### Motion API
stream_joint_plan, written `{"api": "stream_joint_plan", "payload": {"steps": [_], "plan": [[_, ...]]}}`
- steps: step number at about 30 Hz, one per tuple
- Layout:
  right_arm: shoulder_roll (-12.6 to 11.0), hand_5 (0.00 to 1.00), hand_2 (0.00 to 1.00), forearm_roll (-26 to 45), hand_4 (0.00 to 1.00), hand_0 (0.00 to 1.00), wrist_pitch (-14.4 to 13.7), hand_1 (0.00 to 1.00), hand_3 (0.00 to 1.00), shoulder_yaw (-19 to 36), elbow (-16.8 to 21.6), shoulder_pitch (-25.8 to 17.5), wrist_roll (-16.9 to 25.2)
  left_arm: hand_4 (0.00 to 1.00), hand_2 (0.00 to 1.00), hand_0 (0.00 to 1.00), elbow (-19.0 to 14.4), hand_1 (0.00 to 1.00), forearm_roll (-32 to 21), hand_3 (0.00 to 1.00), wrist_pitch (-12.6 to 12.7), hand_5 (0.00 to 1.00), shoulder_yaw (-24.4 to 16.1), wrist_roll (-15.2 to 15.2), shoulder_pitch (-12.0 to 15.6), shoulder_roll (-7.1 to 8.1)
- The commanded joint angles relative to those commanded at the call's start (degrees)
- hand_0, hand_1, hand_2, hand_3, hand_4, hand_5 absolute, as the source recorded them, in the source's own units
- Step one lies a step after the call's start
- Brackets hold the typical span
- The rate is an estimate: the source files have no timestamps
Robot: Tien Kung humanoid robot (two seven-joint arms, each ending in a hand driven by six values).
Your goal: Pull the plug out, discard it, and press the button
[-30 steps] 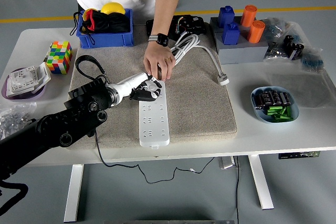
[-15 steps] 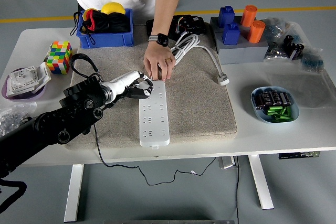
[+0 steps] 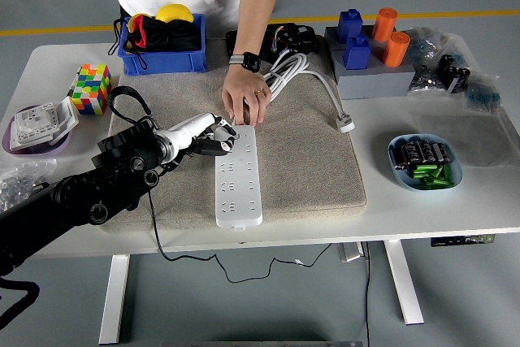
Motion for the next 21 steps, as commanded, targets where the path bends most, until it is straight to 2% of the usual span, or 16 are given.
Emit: {"api": "stream_joint_plan", "payload": {"steps": [7,14,21], "plan": [[0.0,0.471,0.644,-0.1,0.651,0.748,0.0,0.658,0.612,0.2,0.0,0.0,0.0,0.506,0.046,0.002,-0.2,0.002,0.0,0.717,0.0,0.447,-0.3,0.0,-0.2,0.13],[0.2,0.471,0.644,0.0,0.651,0.748,-0.1,0.658,0.613,0.2,0.0,0.0,0.2,0.508,0.046,0.002,0.0,0.002,-0.8,0.713,-0.2,0.446,1.5,0.2,0.0,0.19],[0.2,0.47,0.641,0.1,0.652,0.748,-0.7,0.656,0.611,0.4,0.0,0.0,1.2,0.508,0.047,0.002,-0.9,0.002,-0.3,0.714,-0.1,0.437,-0.1,0.0,0.1,0.38]]}}
